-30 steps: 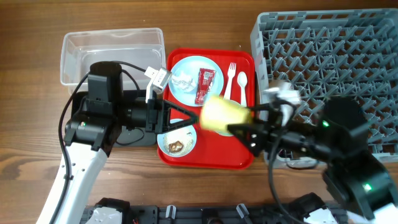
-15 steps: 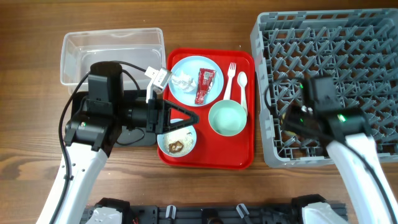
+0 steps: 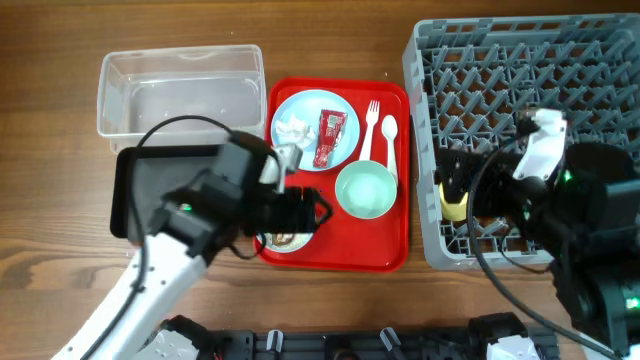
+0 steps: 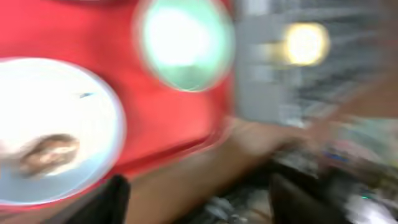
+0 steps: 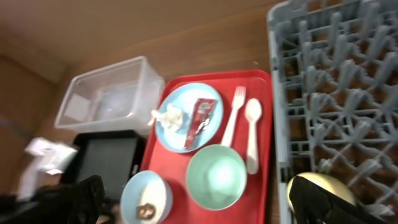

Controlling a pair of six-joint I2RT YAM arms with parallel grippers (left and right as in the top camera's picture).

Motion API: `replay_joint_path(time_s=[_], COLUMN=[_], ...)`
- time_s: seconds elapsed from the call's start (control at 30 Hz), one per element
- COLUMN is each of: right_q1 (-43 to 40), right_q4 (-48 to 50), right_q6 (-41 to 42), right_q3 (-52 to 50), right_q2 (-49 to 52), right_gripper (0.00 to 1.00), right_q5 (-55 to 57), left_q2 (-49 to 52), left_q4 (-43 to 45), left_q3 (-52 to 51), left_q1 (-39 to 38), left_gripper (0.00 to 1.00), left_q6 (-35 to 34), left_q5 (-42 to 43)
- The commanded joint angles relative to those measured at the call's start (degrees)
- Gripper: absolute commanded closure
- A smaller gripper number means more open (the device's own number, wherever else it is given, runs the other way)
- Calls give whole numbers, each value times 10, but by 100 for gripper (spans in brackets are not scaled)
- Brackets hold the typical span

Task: Sort waste into correct bins and load items into the dishwasher rack
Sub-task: 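Grasp the light-blue rice bowl with the left gripper and lift it, then tip the rice bowl over the black tray to dump the rice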

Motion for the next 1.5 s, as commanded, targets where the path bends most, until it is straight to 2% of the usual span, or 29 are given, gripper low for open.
replay_joint_path(time_s=[0.0, 0.1, 0.2, 0.43, 0.57, 0.67, 0.73, 0.83, 0.9, 0.97, 1.0, 1.13, 1.27, 1.33, 1.4, 1.47], right_q1=[0, 0, 0, 0, 0, 0, 0, 0, 0, 0, 0, 0, 0, 0, 0, 0], right_q4=[-11, -20, -22, -22, -22, -22, -21, -21, -21, -21, -21, -22, -22, -22, -22, -22], right_q6=[-13, -13, -13, -13, -13, -13, -13, -13, -13, -12, -12, -12, -13, -13, -13, -13], right_q3=[0, -2, -2, -2, -2, -2, -2, -2, -2, -2, -2, -2, -2, -2, -2, -2], right_q2=[1, 4, 4, 4, 4, 4, 4, 4, 4, 4, 4, 4, 4, 4, 4, 4], right_gripper=[3, 4, 4, 6, 6, 6, 6, 6, 6, 6, 6, 6, 6, 6, 6, 6], right_q5=[-41, -49, -49, -49, -49, -49, -49, -48, -49, -49, -49, -49, -49, -49, -48, -48], left_q2=[85, 190, 261, 289, 282, 235, 160, 59, 31, 33, 47, 132, 260, 309, 324, 323], left_q4=[11, 29, 70, 107, 88, 36, -12, -9, -9, -12, -10, -32, -37, -43, -45, -45], left_q3=[2, 2, 2, 2, 2, 10, 35, 37, 37, 37, 33, 25, 4, 4, 4, 4], left_q1=[-83, -114, -114, -127, -164, -150, -110, 10, 100, 190, 262, 411, 492, 514, 538, 550], left_gripper=[33, 43, 55, 96, 96, 96, 96, 96, 96, 96, 96, 96, 96, 96, 96, 96], left_q6=[-34, -51, -51, -50, -56, -73, -74, -36, 11, 50, 80, 176, 295, 330, 332, 332], left_q5=[-248, -282, -266, -267, -290, -290, -279, -156, -53, 15, 89, 278, 473, 567, 621, 621])
